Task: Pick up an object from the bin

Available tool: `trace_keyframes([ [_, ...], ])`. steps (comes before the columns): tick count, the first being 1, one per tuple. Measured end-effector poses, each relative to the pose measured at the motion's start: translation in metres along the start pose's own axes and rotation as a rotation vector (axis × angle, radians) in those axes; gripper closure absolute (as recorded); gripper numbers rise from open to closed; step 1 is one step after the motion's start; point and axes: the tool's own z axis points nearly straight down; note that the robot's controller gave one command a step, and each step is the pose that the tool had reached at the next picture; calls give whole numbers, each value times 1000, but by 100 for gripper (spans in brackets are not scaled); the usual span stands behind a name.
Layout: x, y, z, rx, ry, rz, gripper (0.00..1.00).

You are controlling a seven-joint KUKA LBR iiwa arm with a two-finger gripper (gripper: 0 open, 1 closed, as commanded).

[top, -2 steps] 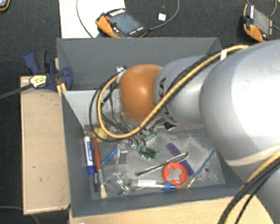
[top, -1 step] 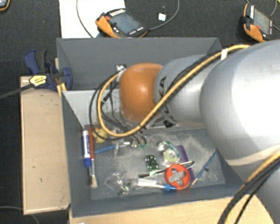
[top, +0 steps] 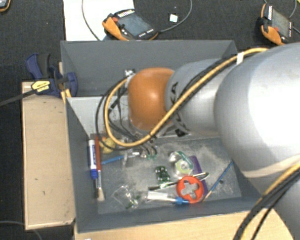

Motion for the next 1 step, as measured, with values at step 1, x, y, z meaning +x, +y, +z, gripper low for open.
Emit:
trace_keyframes([
  [1, 0, 0, -10, -1, -1, 2, 100],
])
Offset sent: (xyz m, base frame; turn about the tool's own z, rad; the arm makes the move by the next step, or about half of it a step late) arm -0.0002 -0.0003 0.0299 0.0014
